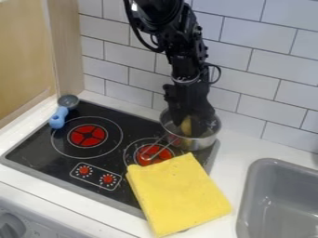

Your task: Move the yellow object to the lower left of the stove

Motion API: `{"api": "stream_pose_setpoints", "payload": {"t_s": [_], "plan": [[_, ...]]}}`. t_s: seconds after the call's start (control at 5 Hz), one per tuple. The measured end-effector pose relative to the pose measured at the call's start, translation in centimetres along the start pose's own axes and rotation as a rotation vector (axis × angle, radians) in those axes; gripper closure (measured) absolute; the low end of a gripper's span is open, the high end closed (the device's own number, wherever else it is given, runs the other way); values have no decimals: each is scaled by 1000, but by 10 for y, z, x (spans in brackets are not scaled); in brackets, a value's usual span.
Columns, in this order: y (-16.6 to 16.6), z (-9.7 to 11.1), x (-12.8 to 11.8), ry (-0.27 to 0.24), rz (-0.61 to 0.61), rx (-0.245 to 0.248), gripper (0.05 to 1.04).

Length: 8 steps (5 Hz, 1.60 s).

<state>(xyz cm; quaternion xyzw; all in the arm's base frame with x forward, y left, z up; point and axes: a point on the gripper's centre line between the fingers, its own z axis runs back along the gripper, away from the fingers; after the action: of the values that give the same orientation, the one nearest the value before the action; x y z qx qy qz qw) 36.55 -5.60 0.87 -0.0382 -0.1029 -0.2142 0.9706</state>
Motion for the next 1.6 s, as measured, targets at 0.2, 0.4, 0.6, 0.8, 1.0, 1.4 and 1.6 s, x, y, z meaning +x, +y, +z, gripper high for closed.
{"api": "stream_pose_setpoints", "payload": {"t_s": [0.2,0.4,0.6,0.8,1.0,1.4,1.6], "plan": [[-3,8,1,-19,7,-10,485],[-6,35,4,-81,7,-4,485],[1,61,-13,-123,55,3,485],[7,88,-47,-153,123,20,485],[28,109,-102,-166,263,54,486],[49,127,-173,-199,462,125,486],[50,117,-194,-169,506,138,486]]}}
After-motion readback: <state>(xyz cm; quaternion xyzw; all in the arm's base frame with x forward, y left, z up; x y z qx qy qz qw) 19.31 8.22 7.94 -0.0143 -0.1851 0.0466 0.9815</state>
